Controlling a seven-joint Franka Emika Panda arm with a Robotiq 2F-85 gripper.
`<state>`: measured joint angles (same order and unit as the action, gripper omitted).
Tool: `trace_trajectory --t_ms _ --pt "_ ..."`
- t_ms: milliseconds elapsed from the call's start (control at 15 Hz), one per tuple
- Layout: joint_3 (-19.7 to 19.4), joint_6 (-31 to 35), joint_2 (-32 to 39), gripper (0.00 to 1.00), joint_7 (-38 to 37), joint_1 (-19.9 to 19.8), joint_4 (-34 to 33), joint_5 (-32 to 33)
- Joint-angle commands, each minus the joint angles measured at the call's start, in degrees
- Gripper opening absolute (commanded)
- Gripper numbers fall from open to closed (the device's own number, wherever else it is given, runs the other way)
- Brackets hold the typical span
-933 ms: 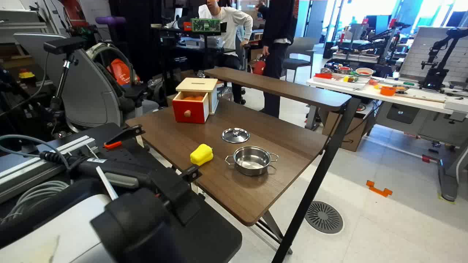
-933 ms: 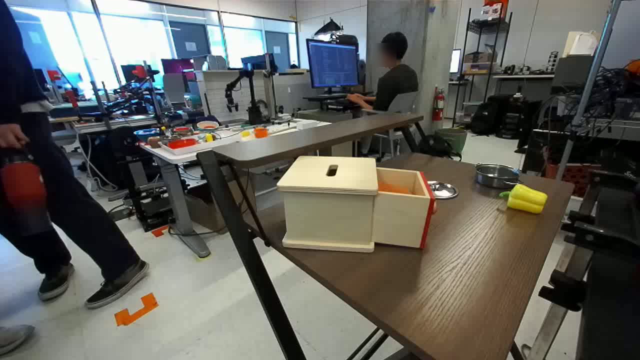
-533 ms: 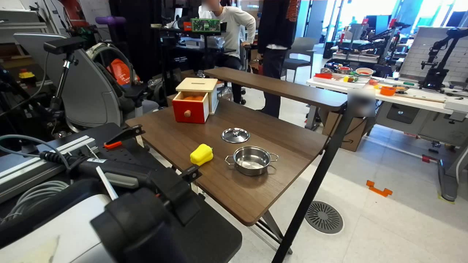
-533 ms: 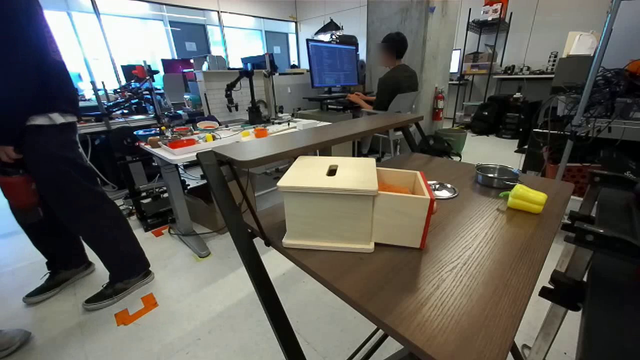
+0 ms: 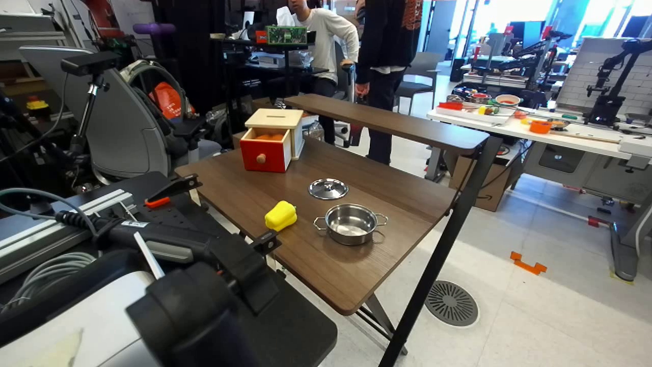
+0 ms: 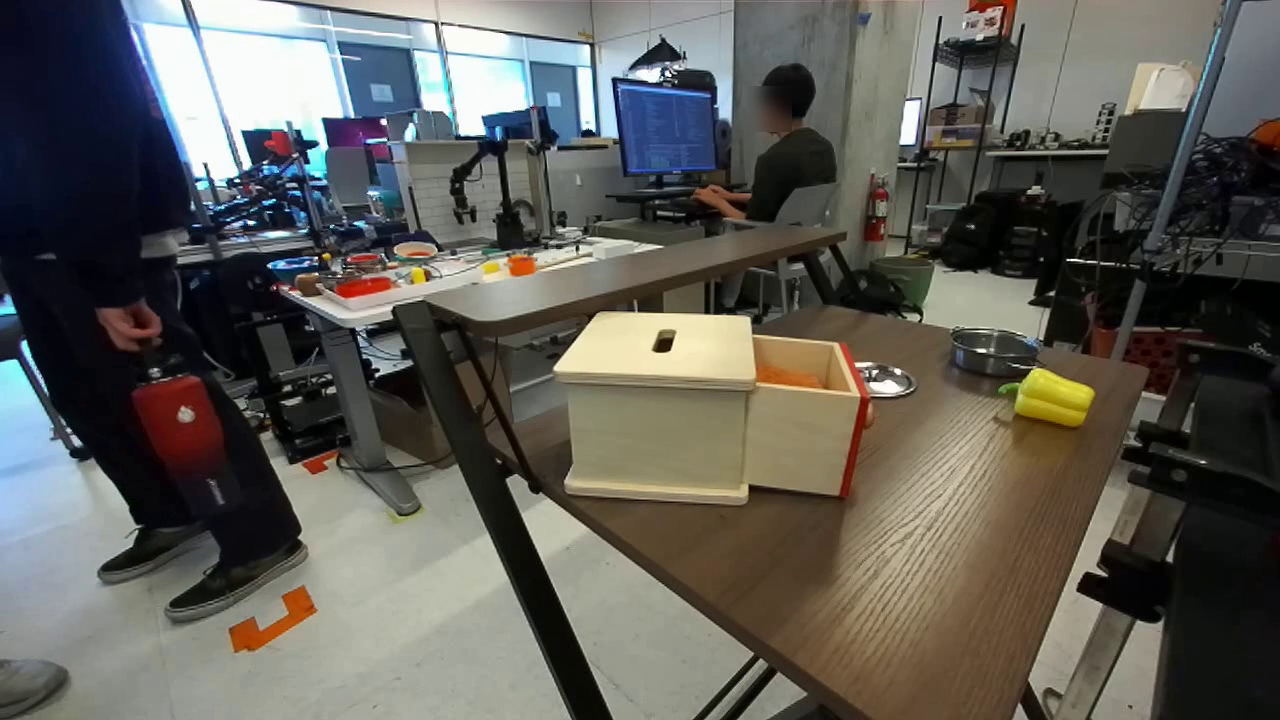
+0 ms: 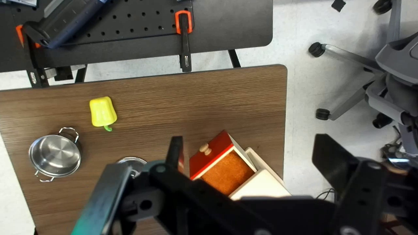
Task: Close the chest drawer
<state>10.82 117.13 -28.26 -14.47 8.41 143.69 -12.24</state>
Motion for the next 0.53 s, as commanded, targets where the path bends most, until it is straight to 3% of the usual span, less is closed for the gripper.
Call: trace_trajectory --t_ms 0,267,467 --pt "3.59 11.89 5.33 1.0 -1.62 -0.83 0.61 4.83" --pt "5.8 27.91 15.4 1.0 -2.15 -1.13 0.91 12.9" --pt "4.53 36.22 24.15 1.0 -0.57 -1.55 -0.82 18.14"
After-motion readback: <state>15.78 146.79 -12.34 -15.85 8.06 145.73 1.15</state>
